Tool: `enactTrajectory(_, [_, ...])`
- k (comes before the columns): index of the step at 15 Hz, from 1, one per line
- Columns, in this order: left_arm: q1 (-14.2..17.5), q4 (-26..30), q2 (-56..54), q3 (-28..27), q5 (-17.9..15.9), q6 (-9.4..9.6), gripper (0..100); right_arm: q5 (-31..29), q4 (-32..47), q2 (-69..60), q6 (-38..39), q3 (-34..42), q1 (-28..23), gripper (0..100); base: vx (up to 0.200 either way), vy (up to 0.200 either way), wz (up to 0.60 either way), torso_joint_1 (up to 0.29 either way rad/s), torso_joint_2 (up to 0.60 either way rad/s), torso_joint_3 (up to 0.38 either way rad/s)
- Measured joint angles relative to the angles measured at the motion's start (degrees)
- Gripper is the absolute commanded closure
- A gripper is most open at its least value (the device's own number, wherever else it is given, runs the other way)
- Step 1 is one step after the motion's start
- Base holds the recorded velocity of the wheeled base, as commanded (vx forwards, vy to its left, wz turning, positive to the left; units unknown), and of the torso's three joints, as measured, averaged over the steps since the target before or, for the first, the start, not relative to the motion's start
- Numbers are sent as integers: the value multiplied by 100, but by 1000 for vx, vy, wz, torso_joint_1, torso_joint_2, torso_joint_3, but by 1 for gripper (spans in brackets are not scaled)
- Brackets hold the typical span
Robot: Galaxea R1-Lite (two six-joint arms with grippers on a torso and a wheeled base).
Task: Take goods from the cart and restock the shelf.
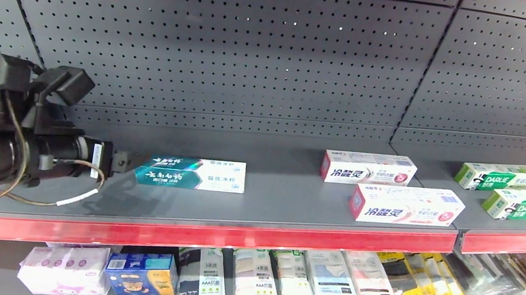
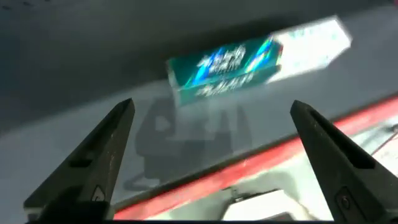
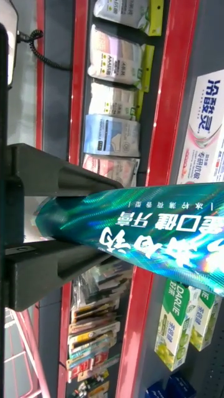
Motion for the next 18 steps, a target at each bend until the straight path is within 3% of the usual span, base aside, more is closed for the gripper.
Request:
enactTrajectory(4, [-157,11,750,-660,483,-800,0,0,2,-4,-46,15,4,100,0,0,0,0,0,0])
enactTrajectory(8, [-268,139,1312,-1067,577,-1022,0,5,4,-9,-112,67,11,100,0,0,0,0,0,0])
enactTrajectory(11, [-358,218,1587,-1310,577,-1308,0,0,4,-9,-115,77,4,100,0,0,0,0,0,0])
enactTrajectory(18, [-596,642,2227,-2269,579,-1492,0,2,2,-4,-163,94,11,100,0,0,0,0,0,0])
